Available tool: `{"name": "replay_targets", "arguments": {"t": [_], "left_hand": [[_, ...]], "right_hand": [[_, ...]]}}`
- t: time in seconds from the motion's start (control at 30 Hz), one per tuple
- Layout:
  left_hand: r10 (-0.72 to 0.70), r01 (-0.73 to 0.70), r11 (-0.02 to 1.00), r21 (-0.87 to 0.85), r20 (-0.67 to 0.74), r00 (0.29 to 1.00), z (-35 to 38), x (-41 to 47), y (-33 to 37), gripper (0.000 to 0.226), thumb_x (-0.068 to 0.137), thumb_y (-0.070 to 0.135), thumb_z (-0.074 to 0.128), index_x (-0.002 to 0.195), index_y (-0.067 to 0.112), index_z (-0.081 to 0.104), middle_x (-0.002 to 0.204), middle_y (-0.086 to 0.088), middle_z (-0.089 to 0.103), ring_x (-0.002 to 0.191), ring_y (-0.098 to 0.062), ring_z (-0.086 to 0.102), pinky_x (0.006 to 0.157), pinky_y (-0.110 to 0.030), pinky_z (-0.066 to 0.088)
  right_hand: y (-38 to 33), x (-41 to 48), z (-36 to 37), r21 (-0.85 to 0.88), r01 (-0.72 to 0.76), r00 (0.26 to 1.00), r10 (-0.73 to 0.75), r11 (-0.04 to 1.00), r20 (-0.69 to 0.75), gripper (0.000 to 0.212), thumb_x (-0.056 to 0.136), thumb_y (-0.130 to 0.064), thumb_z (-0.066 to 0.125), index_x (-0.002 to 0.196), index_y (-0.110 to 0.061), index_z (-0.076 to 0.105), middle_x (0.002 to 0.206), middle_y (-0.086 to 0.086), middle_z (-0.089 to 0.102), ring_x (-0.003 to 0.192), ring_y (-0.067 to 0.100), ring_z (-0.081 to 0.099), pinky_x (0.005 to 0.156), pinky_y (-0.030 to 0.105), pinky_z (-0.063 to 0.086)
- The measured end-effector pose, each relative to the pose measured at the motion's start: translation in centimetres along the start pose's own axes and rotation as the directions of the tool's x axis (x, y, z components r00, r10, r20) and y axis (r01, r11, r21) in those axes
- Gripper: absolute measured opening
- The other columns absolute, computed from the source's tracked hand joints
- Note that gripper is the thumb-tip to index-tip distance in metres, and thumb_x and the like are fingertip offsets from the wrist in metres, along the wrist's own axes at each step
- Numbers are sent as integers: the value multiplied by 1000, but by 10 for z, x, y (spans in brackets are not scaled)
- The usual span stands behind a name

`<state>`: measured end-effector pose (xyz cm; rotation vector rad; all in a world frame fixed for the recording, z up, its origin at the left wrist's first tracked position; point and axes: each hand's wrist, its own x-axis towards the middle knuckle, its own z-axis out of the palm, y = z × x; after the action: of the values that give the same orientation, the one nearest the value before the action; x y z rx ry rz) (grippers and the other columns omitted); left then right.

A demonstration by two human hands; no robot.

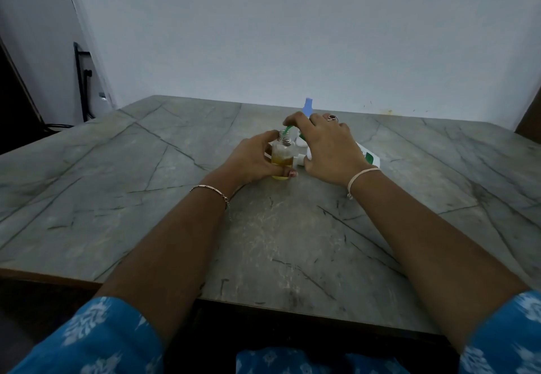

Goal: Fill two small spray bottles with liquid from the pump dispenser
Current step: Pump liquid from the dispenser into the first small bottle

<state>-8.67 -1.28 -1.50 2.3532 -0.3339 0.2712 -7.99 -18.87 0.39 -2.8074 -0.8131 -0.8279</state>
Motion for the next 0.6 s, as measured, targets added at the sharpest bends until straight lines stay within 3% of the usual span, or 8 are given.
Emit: {"name": "replay_targets", "arguments": {"t": [0.13, 0.23, 0.4, 0.6], "left_hand": [[-16, 16, 1000, 13, 5, 1000, 0, 0, 2, 90, 65, 39, 85, 141, 19, 43, 130, -4, 60, 109, -19, 59, 90, -24, 44], [-18, 18, 1000, 7, -1, 1000, 0, -1, 3, 88, 65, 38, 86, 140, 19, 44, 122, 1, 60, 104, -14, 60, 89, -23, 44], [-36, 36, 999, 12, 1, 999, 1, 1, -2, 92, 59, 47, 87, 138, 20, 48, 126, -2, 64, 105, -18, 64, 97, -35, 51], [-26, 26, 1000, 8, 5, 1000, 1, -1, 2, 87, 62, 42, 87, 136, 19, 49, 125, -3, 63, 107, -20, 63, 97, -34, 50]], "right_hand": [[-2, 1, 1, 14, -1, 1000, 1, 1000, -11, 65, 75, -18, 66, 133, -27, 37, 105, 8, 56, 101, 31, 52, 89, 48, 46], [-1, 0, 2, -9, 4, 1000, -5, 1000, -22, 67, 76, -19, 66, 135, -29, 36, 104, 8, 55, 100, 31, 52, 88, 46, 46], [3, -4, 3, -57, 14, 1000, -15, 998, -10, 77, 79, -22, 64, 146, -35, 28, 106, 9, 55, 105, 32, 52, 88, 47, 47], [3, -3, 0, -32, 14, 1000, -14, 999, -3, 72, 77, -19, 63, 139, -33, 31, 101, 7, 54, 101, 30, 52, 87, 45, 46]]}}
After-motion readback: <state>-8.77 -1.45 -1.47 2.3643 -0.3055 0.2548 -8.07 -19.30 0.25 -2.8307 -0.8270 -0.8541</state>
